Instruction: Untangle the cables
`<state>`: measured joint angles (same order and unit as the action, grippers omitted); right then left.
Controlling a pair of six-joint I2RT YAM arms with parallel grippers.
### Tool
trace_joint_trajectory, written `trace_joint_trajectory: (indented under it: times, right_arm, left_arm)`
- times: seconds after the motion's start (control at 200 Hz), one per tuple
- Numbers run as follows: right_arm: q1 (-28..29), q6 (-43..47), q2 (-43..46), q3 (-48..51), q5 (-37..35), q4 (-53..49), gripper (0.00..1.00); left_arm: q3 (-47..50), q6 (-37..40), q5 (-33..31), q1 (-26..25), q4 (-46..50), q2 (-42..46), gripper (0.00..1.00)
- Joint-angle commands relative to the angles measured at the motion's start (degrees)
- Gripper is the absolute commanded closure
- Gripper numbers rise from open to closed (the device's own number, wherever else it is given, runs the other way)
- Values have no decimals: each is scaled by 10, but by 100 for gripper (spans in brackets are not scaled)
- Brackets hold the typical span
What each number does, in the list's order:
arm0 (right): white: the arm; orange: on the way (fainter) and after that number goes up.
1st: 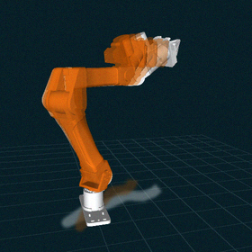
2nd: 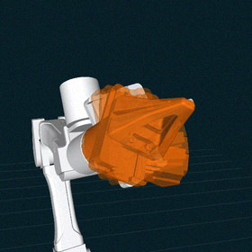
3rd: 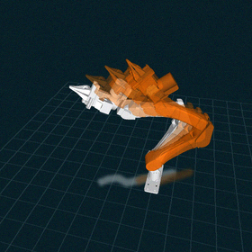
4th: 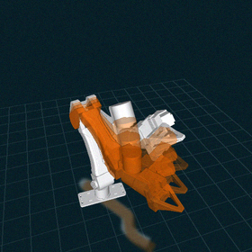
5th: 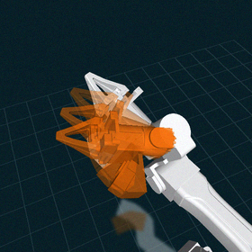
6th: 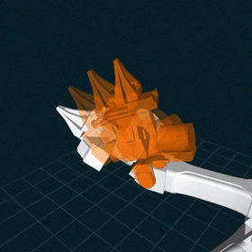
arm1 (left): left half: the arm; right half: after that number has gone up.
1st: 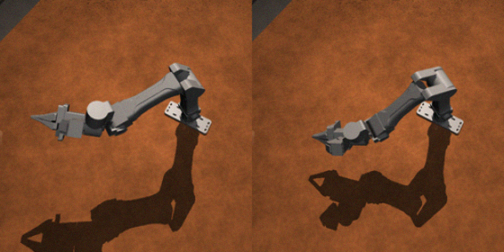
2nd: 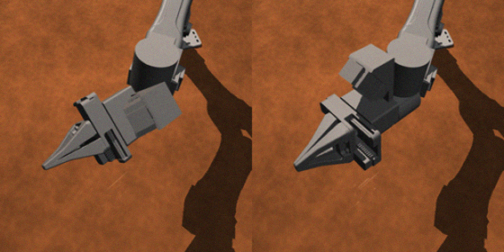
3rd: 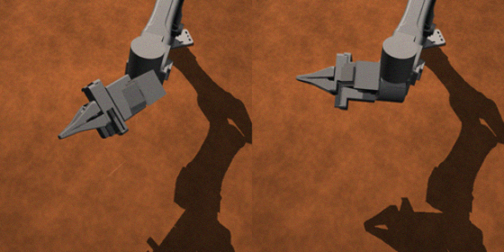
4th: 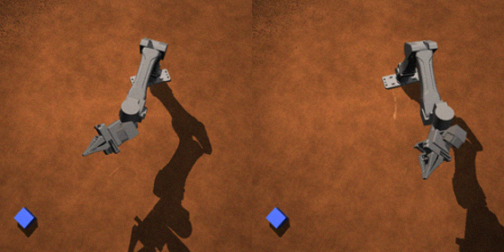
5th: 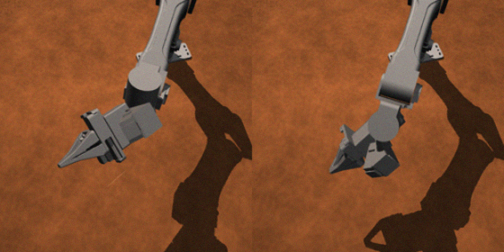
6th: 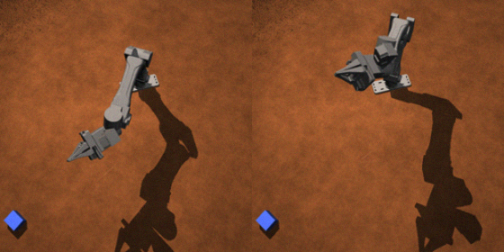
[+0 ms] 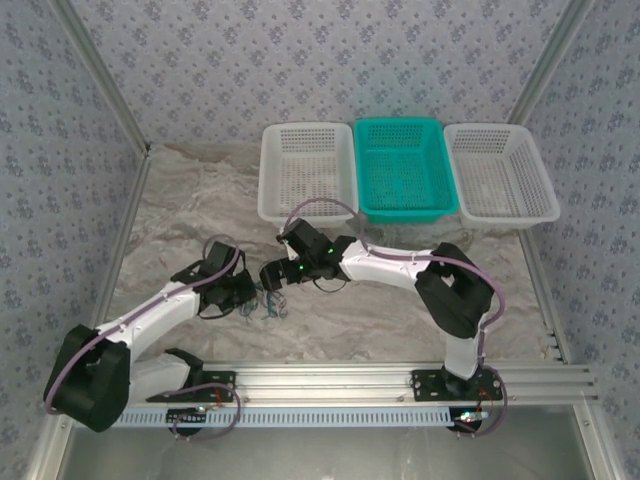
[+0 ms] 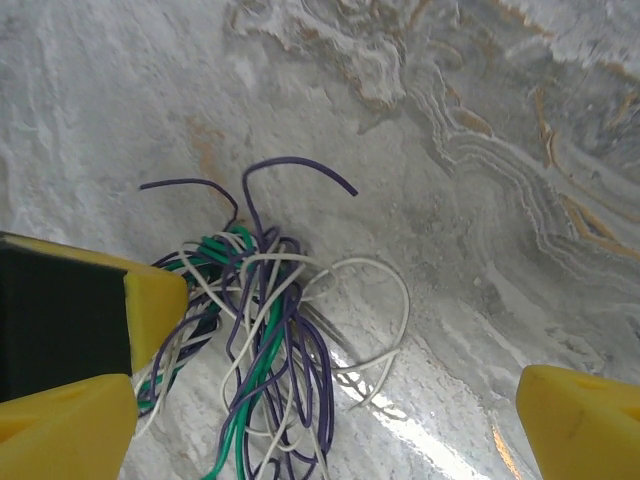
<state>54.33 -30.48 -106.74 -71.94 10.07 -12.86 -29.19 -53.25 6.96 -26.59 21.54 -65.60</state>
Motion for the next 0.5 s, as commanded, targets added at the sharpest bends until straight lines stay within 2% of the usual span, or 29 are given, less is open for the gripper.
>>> trace_joint_trajectory:
  times: [0.0, 0.035, 0.125, 0.18, 0.23, 0.335, 0.495]
  right_arm:
    - [2, -3, -6, -9, -10, -22, 2]
    - [1, -2, -4, -4, -13, -22, 2]
    - [0, -2, 3, 3, -19, -22, 2]
    - [-1, -2, 9, 7, -22, -23, 2]
    - [0, -1, 13, 8, -26, -22, 2]
    - [-2, -1, 20, 7, -31, -19, 1]
    - [-2, 1, 21, -4, -33, -24, 0]
  left_arm:
    - [23, -44, 45, -17, -64, 1, 100]
    - [16, -37, 28, -18, -40, 11, 97]
    - [-17, -8, -67, -18, 56, 67, 73]
    - [-36, 6, -135, -17, 100, 114, 62]
    - [-45, 17, -171, -15, 122, 154, 54]
    - [-51, 38, -183, 5, 129, 205, 49]
    - [-43, 34, -151, 28, 103, 189, 49]
